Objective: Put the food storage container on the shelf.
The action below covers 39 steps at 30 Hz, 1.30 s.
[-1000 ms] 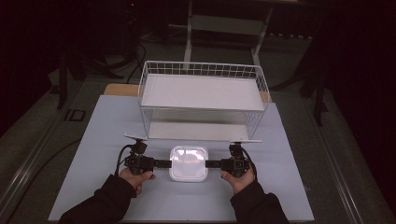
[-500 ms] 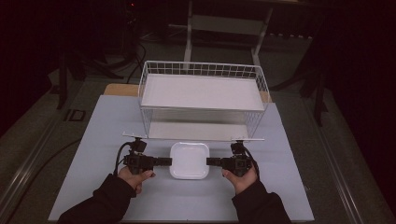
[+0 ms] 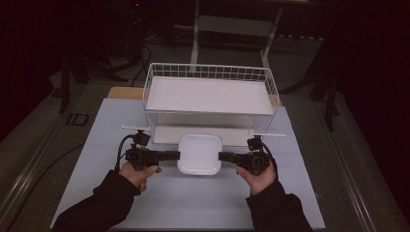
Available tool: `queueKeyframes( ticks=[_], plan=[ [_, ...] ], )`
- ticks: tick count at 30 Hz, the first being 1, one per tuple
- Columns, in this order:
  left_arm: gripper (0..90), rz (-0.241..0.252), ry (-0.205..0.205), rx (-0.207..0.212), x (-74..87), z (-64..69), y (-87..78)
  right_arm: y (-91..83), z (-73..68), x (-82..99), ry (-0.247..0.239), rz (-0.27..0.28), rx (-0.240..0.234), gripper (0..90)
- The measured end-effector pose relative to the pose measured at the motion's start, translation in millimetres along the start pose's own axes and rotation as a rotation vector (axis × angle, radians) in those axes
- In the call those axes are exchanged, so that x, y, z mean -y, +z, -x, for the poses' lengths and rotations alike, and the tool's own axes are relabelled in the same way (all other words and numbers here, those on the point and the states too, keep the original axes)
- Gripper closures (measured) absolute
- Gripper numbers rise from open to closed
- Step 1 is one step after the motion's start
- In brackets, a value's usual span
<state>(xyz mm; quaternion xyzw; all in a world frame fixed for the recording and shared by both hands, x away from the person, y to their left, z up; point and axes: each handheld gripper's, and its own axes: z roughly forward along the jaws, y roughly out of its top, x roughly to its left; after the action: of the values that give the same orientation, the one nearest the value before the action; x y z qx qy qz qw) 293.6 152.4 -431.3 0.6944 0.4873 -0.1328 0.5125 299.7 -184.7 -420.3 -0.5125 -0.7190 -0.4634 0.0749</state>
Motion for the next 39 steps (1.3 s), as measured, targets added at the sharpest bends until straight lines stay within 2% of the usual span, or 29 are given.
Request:
queueKeyframes(
  ticks=[6, 8, 10, 13, 20, 28, 39],
  plan=[
    [79.9, 0.022, 0.029, 0.003, -15.3, 13.2, -5.8, -12.9, -8.8, -13.1, -0.019, 0.032, -0.004, 78.6],
    [79.9, 0.046, 0.054, 0.015, -28.2, 25.2, -12.1, -23.8, -17.0, -26.6, -0.034, 0.058, -0.004, 78.6],
    [79.9, 0.052, 0.059, 0.019, -31.5, 28.1, -14.0, -30.1, -22.1, -33.2, -0.049, 0.073, -0.005, 78.6],
    [80.0, 0.072, 0.088, 0.021, -45.9, 40.7, -19.8, -37.6, -27.4, -43.9, -0.061, 0.096, -0.007, 78.5],
    [80.1, 0.102, 0.124, 0.022, -66.4, 55.9, -27.1, -50.0, -36.2, -62.4, -0.091, 0.142, -0.01, 78.4],
    [80.1, 0.114, 0.131, 0.017, -95.1, 65.3, -26.3, -60.0, -39.8, -91.9, -0.105, 0.166, -0.001, 78.3],
    [79.8, 0.119, 0.116, -0.009, -131.0, 66.3, -13.0, -64.2, -34.0, -124.2, -0.074, 0.195, 0.04, 78.1]
  ],
)
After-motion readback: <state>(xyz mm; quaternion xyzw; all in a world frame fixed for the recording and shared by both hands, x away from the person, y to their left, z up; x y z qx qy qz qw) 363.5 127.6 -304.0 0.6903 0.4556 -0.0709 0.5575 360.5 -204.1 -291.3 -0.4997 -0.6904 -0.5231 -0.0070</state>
